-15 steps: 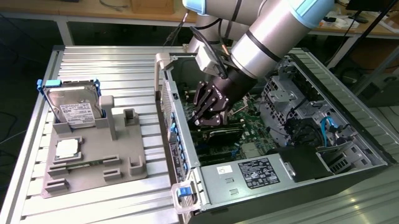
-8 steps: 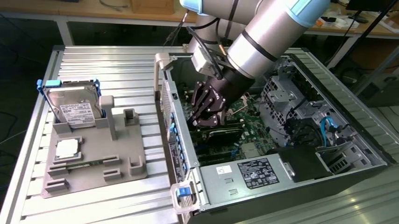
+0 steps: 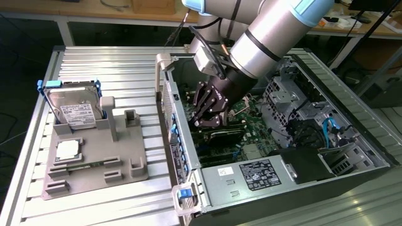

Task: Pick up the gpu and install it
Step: 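Press down on the gpu until it lock into place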

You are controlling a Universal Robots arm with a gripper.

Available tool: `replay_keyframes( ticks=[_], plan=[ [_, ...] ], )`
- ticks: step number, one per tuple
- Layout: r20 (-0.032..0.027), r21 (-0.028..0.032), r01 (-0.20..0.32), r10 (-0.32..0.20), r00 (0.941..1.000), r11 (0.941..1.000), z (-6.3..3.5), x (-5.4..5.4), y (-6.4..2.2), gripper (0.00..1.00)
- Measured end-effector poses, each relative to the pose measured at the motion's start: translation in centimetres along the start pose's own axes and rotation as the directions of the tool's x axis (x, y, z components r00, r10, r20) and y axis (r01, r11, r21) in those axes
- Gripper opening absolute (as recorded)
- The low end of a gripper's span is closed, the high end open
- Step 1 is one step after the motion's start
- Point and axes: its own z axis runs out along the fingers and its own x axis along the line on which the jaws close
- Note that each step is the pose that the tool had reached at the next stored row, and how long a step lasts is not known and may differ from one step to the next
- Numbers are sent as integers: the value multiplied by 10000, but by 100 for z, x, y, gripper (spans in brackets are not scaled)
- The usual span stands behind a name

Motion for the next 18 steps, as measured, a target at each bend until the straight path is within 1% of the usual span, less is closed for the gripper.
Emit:
replay_keyframes(
  ticks=[1, 8, 18],
  plan=[
    [1, -15, 1, -1, 10000, 10000, -4, 0, 0, 11],
    [-2, -40, 0, 0, 10000, 10000, -18, 1, 3, 11],
    [-4, -51, -1, 1, 10000, 10000, -32, 1, 10, 11]
  ],
)
